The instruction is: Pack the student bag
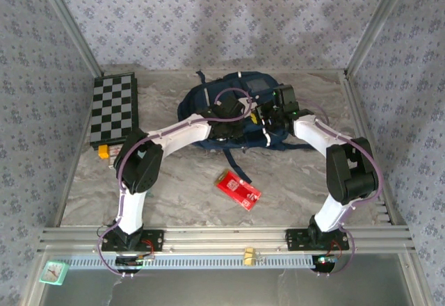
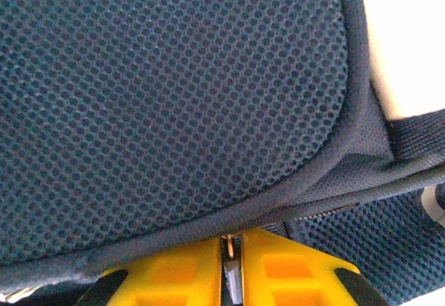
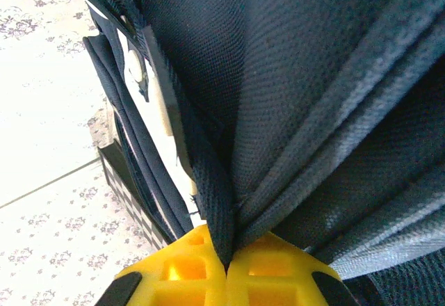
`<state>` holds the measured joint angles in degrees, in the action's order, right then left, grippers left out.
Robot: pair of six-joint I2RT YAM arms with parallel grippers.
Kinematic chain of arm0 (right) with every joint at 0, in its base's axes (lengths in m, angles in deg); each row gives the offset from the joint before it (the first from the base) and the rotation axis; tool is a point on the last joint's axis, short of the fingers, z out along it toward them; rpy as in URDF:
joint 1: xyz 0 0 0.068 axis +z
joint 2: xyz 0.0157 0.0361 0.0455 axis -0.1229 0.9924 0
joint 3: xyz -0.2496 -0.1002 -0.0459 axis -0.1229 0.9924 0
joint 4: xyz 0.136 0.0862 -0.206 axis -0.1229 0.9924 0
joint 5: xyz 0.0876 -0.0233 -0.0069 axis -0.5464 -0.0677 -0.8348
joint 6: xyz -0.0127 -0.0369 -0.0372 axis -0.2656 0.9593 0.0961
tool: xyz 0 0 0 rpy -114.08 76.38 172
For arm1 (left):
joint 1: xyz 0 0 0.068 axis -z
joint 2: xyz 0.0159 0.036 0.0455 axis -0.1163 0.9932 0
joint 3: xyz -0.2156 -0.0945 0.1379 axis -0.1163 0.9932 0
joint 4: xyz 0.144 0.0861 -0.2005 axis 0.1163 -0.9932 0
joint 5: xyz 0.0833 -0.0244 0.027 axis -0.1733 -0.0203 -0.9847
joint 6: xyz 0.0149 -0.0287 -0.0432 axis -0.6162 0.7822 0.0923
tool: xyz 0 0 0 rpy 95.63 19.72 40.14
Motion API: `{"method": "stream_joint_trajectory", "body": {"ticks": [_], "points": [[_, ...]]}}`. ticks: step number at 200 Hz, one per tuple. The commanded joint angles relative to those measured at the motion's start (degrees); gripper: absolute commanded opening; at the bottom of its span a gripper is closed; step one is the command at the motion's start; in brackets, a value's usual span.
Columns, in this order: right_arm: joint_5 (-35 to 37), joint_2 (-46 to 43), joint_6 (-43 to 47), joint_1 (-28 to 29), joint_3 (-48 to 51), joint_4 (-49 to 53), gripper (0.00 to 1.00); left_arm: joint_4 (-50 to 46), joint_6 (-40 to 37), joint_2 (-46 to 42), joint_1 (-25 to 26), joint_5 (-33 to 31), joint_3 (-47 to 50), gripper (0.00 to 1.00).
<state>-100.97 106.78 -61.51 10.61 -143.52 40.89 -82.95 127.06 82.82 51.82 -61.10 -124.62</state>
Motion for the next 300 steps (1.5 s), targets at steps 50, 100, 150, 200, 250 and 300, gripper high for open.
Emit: {"method": "stream_joint_trajectory", "body": {"ticks": [50,100,150,200,250,300], "points": [[-1.31,-0.37,0.70,1.40,-2.58,-0.49,0.00,10.68,0.91,2.44,1.86,-7.75,3.07,0.19],[-1.23,-0.71,2.07,0.95,-2.34,0.41,0.00,10.66,2.35,0.84,2.48,-12.14,4.92,0.08],[-3.27,-1.43,9.02,-3.29,-2.32,4.00,0.00,8.95,-4.07,-7.07,1.00,-10.49,11.26,0.00],[-10.22,1.85,18.84,-9.62,-7.19,7.56,0.00,4.44,-12.58,-13.48,-0.46,-12.01,20.27,0.00],[-13.99,12.35,28.80,-11.65,-20.59,12.93,0.00,9.41,-11.73,-17.28,0.89,-3.28,22.58,0.00],[-16.77,19.14,34.79,-11.63,-32.64,21.12,0.27,10.26,-7.70,-9.10,8.38,-1.98,9.95,0.00]]}}
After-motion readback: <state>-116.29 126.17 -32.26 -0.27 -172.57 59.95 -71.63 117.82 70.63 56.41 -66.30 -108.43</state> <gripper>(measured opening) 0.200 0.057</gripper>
